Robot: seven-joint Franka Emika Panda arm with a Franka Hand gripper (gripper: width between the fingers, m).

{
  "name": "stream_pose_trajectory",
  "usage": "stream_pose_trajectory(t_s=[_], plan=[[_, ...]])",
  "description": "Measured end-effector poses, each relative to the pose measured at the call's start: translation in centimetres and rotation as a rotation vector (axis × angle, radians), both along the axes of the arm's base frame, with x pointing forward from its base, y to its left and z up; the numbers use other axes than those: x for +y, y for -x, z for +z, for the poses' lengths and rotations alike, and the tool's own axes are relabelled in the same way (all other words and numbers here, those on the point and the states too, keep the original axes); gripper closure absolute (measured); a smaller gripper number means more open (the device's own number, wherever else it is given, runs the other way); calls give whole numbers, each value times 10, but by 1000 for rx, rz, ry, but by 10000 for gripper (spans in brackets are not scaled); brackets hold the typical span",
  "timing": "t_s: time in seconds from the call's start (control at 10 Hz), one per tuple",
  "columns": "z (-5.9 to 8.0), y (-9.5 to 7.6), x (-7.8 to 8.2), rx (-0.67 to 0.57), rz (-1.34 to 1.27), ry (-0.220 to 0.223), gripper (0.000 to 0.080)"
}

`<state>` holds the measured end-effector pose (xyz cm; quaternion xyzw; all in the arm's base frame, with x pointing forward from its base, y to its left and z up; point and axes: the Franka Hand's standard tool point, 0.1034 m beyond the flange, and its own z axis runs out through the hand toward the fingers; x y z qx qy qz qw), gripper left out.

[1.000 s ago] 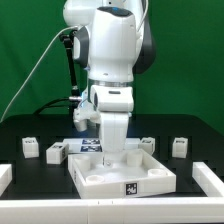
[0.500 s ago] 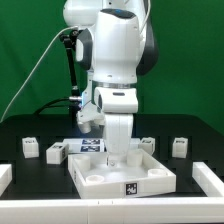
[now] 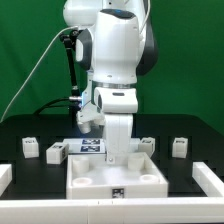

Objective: Assemble one leg

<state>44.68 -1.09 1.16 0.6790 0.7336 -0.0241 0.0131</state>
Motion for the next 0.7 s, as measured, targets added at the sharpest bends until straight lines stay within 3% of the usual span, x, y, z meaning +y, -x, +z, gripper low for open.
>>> stream_pose_trajectory(t_s=[0.5, 0.7], plan=[[0, 0, 1, -1, -9, -1, 741], [0, -3, 20, -9, -60, -8, 741]])
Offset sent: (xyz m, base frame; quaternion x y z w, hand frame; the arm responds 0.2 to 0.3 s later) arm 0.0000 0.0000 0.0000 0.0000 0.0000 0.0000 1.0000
